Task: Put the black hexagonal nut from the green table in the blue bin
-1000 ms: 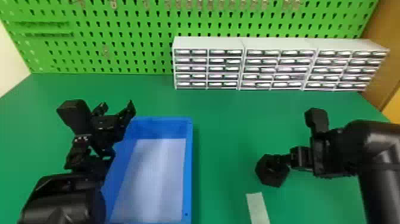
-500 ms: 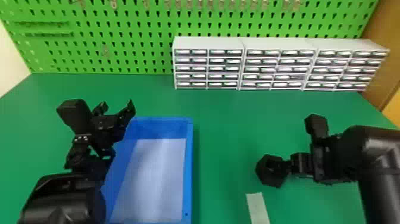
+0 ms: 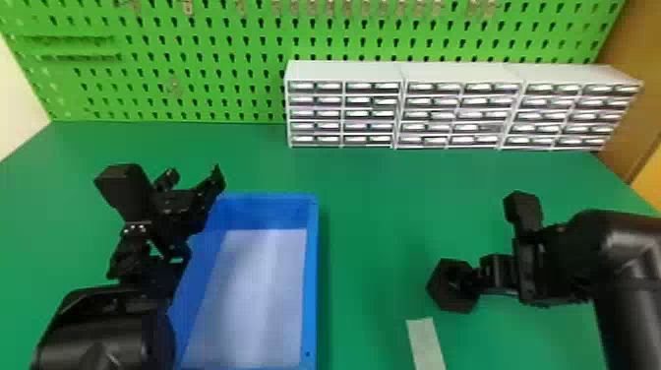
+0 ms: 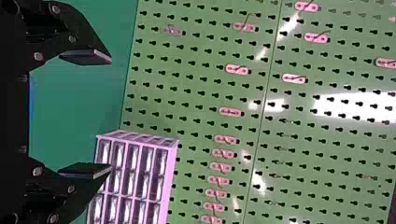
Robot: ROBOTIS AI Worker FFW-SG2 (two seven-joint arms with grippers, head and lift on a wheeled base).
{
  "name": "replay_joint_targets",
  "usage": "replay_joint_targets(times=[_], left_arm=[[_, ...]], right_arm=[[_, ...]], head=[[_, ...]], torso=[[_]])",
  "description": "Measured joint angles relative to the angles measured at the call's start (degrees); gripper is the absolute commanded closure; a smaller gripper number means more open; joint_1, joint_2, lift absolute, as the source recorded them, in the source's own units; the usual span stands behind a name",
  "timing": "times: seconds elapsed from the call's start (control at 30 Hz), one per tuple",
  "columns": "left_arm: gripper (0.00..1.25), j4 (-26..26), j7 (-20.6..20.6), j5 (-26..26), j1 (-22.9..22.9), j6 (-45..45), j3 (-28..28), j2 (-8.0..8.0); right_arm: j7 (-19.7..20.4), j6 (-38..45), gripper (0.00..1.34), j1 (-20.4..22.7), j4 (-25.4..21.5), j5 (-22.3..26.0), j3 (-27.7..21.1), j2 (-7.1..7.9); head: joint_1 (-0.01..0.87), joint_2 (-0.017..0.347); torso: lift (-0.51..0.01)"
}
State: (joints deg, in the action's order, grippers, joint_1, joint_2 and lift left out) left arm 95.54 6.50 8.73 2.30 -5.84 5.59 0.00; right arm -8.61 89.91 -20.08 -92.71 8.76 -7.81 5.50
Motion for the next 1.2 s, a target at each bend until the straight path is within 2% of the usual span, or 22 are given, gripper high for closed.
replay_joint_targets(times=[0.13, 0.33, 0.93, 1.2], left_arm=[[0.43, 0.00, 0.00, -0.03, 0.01, 0.00, 0.02, 0.00], [0.43, 0.00, 0.00, -0.03, 0.06, 0.03, 0.00, 0.00], [0.43, 0.00, 0.00, 0.06, -0.13, 0.03, 0.12, 0.00], [0.43, 0.00, 0.00, 0.05, -0.16, 0.03, 0.18, 0.00]], right_arm=[[-0.01, 0.00, 0.94, -0.06, 0.05, 0.13, 0.07, 0.12], [0.00, 0.00, 0.96, -0.04, 0.07, 0.26, 0.09, 0.29], [0.00, 0.00, 0.96, 1.70, -0.56, 6.72, 0.42, 1.48], [0.01, -0.62, 0.96, 1.95, -2.39, 7.72, 0.32, 1.75]], head=[[0.686, 0.051], [0.686, 0.051], [0.686, 0.051], [0.686, 0.051]], torso=[[-0.097], [-0.097], [-0.097], [-0.097]])
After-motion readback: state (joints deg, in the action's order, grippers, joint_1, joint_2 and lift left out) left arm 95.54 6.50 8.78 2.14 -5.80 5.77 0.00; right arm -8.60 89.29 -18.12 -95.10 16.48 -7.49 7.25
